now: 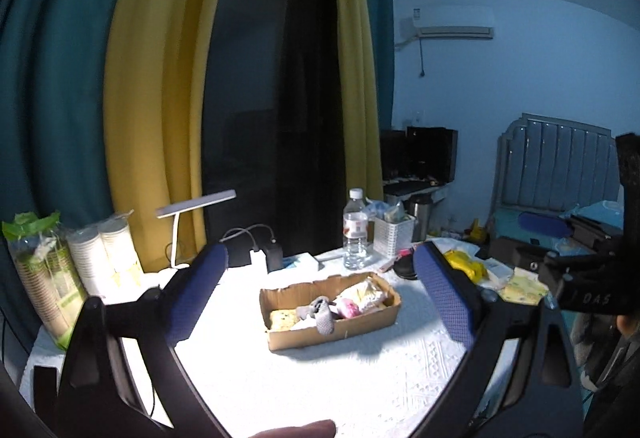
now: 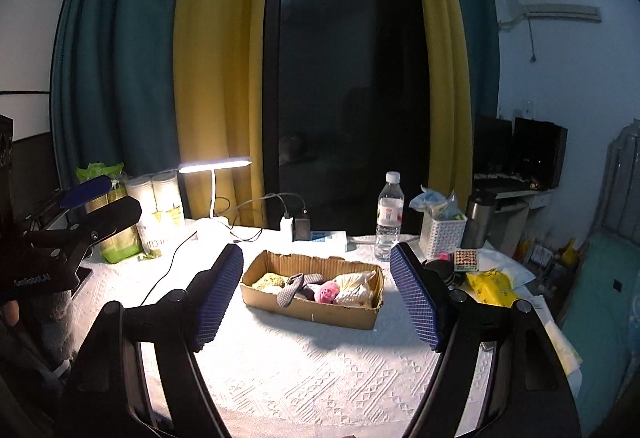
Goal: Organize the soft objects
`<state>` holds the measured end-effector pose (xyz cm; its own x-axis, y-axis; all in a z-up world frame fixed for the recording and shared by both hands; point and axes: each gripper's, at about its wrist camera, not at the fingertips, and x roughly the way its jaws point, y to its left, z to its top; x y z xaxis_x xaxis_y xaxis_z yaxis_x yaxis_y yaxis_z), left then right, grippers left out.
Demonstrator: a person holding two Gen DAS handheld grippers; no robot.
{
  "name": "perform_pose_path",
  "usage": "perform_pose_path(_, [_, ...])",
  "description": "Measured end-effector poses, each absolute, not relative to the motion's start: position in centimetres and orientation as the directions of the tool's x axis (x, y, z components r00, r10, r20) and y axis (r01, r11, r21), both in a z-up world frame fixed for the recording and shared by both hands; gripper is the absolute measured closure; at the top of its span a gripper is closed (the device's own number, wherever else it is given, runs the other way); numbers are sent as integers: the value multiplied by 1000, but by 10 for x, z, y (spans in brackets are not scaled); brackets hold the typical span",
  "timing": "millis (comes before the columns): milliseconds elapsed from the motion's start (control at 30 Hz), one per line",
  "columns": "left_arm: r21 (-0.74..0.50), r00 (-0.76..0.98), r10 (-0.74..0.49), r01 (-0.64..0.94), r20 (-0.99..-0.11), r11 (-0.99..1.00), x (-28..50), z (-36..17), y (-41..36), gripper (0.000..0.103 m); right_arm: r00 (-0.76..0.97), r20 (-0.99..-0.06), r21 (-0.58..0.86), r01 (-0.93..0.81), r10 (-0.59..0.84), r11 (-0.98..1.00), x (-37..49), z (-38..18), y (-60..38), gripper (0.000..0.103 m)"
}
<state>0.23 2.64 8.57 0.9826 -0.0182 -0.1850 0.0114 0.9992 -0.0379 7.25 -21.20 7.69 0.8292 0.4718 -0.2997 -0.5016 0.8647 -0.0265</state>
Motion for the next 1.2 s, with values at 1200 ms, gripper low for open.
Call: perform_pose_path(1200, [-28,983,-13,8,-186,1000,-3,88,22,7,831,-307,-29,-496,464,868,67,75,-212,24])
